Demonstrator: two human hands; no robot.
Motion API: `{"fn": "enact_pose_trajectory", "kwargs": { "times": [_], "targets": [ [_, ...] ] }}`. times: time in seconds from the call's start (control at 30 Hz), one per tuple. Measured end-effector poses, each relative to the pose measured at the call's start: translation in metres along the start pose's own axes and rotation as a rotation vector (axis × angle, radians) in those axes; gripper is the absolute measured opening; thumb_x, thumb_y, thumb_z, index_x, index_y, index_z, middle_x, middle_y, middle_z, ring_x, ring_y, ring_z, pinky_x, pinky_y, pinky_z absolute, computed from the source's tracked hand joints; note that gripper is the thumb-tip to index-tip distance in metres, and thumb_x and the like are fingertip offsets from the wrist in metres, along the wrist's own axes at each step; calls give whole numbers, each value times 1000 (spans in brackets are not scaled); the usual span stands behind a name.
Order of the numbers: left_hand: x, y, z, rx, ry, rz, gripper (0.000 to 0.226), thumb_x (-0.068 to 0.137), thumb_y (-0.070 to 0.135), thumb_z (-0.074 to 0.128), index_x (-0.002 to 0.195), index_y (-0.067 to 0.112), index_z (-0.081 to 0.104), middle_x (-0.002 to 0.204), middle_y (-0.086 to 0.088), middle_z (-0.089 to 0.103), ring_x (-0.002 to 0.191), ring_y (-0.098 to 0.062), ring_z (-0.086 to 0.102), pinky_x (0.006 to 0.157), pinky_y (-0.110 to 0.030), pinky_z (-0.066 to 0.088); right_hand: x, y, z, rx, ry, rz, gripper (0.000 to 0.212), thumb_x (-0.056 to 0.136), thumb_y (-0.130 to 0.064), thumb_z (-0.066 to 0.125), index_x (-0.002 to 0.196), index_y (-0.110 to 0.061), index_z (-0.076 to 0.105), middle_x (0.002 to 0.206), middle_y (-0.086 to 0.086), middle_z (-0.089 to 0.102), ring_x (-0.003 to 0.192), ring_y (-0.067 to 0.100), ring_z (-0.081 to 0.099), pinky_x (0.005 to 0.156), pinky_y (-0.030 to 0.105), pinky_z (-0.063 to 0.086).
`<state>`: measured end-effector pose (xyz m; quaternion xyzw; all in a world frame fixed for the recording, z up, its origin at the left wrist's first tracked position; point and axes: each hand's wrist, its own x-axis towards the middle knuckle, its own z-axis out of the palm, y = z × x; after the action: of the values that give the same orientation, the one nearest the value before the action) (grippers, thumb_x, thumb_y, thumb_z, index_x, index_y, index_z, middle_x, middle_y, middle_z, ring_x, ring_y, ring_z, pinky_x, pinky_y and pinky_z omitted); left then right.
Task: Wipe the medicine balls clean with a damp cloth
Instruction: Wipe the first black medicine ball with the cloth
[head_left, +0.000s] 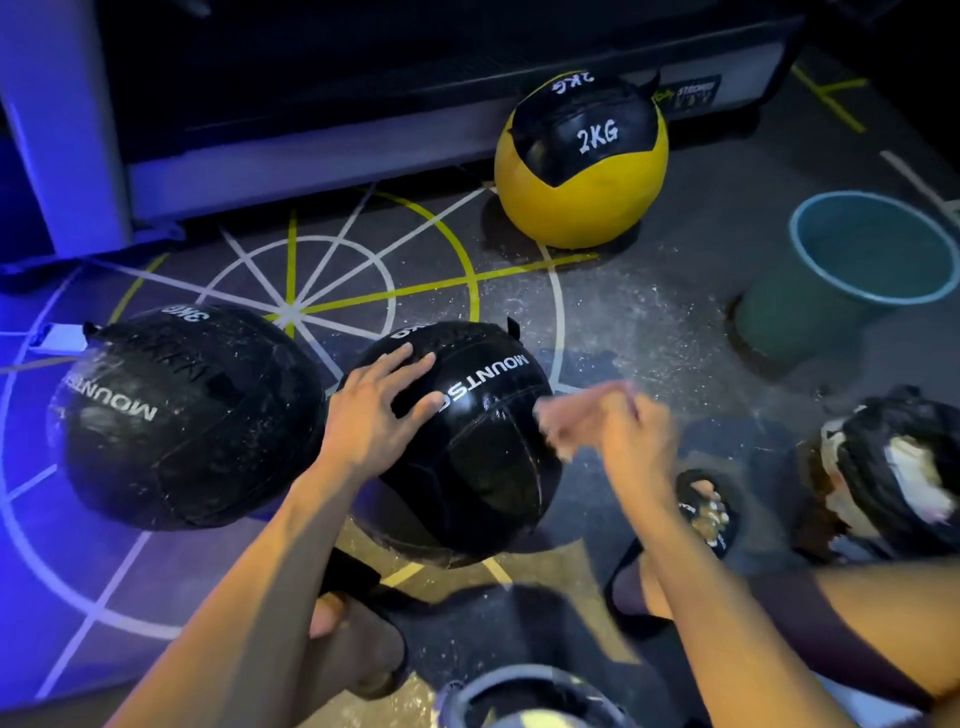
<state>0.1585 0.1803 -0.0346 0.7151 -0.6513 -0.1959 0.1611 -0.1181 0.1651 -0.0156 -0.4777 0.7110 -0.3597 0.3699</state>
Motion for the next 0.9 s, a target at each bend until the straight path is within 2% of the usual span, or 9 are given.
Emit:
{"fn": "enact_pose_trajectory", "kwargs": {
  "times": [0.13,0.23,0.37,0.5,0.57,0.63,0.7,0.77,0.9],
  "targets": [
    [4,8,-1,16,-20,-19,64,92,72,46,149,46,48,162,12,38,147,-27,35,115,-50,29,-2,-4,34,-9,-154,-212,34,110,-24,44,136,-37,61,121,-17,64,112,0,62,78,1,41],
    [4,9,-3,13,-10,-45,66,87,73,47,147,46,51,161,14,40,145,-26,37,113,-48,31,-54,36,56,-137,-385,-679,45,108,-10,46,153,-20,48,159,1,44,149,14,37,119,27,36],
    [-6,4,-3,-20,-9,-30,70,84,79,42,146,48,52,161,15,39,145,-25,38,114,-47,29,-70,66,17,-147,-395,-656,36,94,-14,48,113,-21,78,127,-22,67,122,-5,60,97,31,56],
    [-8,14,0,5,2,-24,66,87,73,45,147,47,51,161,14,39,145,-26,37,112,-49,31,-44,5,1,53,-228,-267,44,95,-10,46,68,-30,74,72,-32,70,77,-13,67,75,15,54],
    [-8,15,-1,9,-11,-32,64,89,73,47,147,47,50,162,14,38,145,-27,36,111,-50,32,-37,-16,3,105,-106,-241,47,99,-1,46,80,-35,72,70,-37,67,70,-19,61,65,6,43],
    [-7,14,-2,18,-21,-35,60,93,71,51,148,47,50,162,13,38,145,-28,36,111,-50,32,-49,-23,12,13,-152,-403,36,106,-8,44,123,-27,69,100,-22,74,84,-22,61,73,3,44],
    [-5,15,-2,28,-13,-43,57,94,69,54,147,47,51,162,13,38,145,-29,37,112,-49,33,-74,10,25,-195,-363,-645,39,108,-15,40,143,-21,57,123,3,70,110,-1,66,93,21,54],
    [-4,16,-2,22,-23,-50,55,96,64,56,147,47,50,163,13,37,146,-28,35,111,-49,33,-88,57,20,-409,-497,-690,37,102,-31,37,116,-30,71,114,1,74,109,21,69,91,39,57],
    [-2,18,-3,9,-8,-62,54,97,62,56,148,47,49,163,13,36,148,-26,33,111,-50,32,-61,83,-8,-294,-206,-113,41,85,-38,36,71,-17,68,73,3,72,75,31,66,71,41,49]
  ]
}}
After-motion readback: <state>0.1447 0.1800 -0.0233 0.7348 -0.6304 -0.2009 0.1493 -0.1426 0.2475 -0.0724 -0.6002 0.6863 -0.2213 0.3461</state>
